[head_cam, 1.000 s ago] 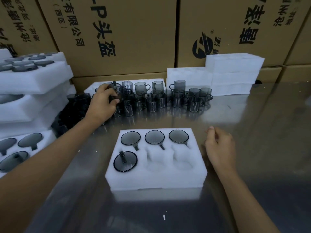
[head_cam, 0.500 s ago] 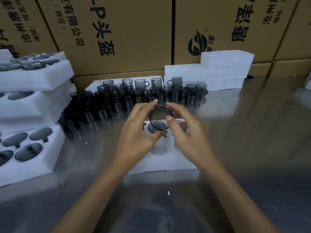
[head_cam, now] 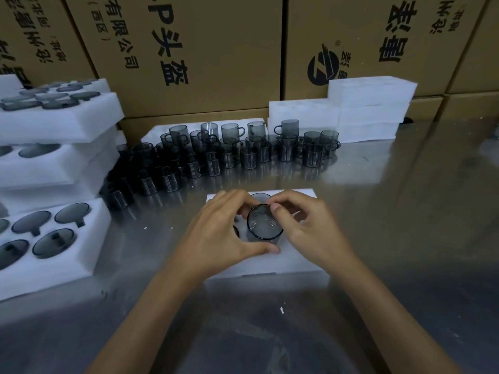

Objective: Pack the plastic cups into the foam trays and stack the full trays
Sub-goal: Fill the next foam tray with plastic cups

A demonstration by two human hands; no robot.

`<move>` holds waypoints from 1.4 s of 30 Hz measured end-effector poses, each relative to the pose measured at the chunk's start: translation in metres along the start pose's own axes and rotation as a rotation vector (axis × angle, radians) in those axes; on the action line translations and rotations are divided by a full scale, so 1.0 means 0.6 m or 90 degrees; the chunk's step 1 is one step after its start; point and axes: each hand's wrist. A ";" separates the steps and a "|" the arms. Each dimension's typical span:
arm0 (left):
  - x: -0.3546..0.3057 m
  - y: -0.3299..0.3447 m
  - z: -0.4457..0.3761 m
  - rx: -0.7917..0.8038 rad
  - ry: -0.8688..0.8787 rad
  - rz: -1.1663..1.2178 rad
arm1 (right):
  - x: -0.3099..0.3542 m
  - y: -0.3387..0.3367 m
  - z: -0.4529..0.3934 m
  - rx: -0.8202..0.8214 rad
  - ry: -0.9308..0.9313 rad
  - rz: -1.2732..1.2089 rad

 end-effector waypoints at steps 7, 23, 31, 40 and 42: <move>0.001 -0.007 0.004 0.050 -0.076 0.094 | -0.018 0.007 -0.001 0.022 0.028 0.034; 0.006 -0.014 0.000 0.113 -0.205 0.138 | -0.014 -0.014 -0.004 0.066 0.038 0.215; 0.026 0.000 0.002 0.133 -0.268 0.157 | -0.026 -0.007 -0.001 0.050 0.058 0.338; 0.027 0.008 0.000 0.080 -0.275 0.181 | -0.030 0.000 -0.001 0.012 0.055 0.377; 0.026 0.011 0.003 0.053 -0.265 0.188 | -0.032 0.001 0.002 -0.002 0.059 0.378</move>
Point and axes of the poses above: each hand's wrist, its own z-axis away from the middle knuckle, its own y-axis out of the palm, x = y × z, and after that the axes turned 3 degrees about x, right-handed
